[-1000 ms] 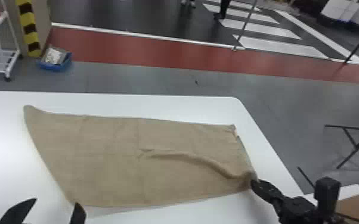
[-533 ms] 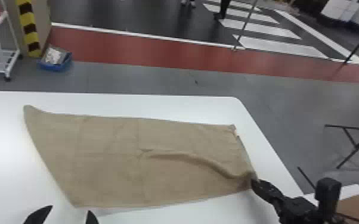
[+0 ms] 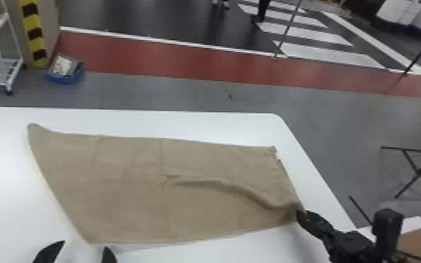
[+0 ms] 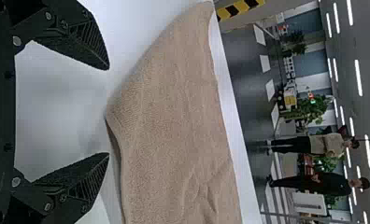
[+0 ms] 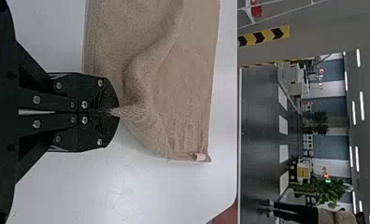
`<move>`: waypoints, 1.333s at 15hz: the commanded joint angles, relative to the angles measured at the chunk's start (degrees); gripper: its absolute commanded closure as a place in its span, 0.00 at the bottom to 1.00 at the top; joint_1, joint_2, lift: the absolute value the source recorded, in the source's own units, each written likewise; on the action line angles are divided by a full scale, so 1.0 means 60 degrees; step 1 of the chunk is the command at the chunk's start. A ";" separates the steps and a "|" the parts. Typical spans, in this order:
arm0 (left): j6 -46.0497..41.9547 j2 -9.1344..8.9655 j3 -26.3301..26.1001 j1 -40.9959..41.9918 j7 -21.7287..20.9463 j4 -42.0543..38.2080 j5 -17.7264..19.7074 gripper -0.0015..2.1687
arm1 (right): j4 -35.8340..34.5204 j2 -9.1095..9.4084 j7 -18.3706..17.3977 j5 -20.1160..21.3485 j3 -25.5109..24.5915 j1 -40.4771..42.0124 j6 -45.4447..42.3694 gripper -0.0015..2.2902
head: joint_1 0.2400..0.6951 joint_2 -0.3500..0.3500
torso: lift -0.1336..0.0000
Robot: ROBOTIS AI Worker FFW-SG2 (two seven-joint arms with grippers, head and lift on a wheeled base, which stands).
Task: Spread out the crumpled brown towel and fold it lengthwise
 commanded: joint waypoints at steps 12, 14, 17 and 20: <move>-0.0444 -0.0438 -0.0145 -0.0635 0.0120 0.0649 0.0117 0.12 | -0.0031 -0.0058 0.0029 0.0038 -0.0080 -0.0133 0.0059 0.63 | 1.00 0.00 | 0.07; -0.0590 -0.0467 -0.0145 -0.0782 0.0178 0.0693 0.0117 0.12 | -0.0031 -0.0058 0.0029 0.0097 -0.0051 -0.0191 0.0118 0.63 | 1.00 0.00 | 0.07; -0.0590 -0.0452 -0.0043 -0.1104 0.0369 0.0868 0.0029 0.12 | 0.0013 -0.0088 0.0029 0.0112 -0.0080 -0.0279 0.0118 0.63 | 1.00 0.00 | 0.07; -0.0561 -0.0452 0.0075 -0.1309 0.0354 0.1176 0.0029 0.13 | 0.0160 -0.0176 0.0029 0.0097 -0.0095 -0.0411 0.0176 0.63 | 1.00 0.00 | 0.07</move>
